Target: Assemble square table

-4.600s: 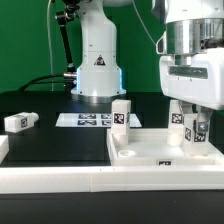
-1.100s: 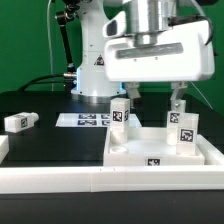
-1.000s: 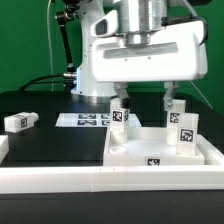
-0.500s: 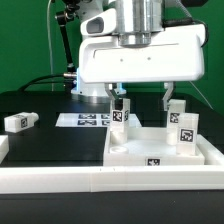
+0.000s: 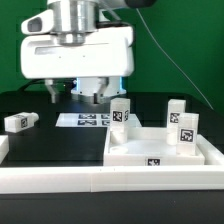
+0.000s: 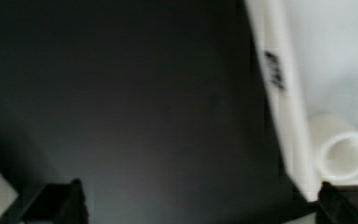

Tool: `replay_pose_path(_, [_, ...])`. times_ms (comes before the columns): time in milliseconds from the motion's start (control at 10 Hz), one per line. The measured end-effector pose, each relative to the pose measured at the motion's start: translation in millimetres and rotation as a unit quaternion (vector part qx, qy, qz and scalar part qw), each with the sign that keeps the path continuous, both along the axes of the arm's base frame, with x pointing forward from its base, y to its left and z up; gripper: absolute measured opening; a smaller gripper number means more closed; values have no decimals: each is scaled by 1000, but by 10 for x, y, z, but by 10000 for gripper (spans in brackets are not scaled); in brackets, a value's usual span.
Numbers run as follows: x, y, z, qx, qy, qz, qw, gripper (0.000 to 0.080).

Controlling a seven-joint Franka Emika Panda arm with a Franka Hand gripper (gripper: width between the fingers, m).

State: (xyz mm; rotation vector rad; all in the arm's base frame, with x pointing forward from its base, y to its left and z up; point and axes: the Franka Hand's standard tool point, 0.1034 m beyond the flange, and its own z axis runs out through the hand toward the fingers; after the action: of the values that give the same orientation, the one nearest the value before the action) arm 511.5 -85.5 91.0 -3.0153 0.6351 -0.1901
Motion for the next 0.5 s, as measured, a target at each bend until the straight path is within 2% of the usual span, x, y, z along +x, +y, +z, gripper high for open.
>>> replay_pose_path(500, [-15, -9, -12, 0, 1, -1, 1000, 649])
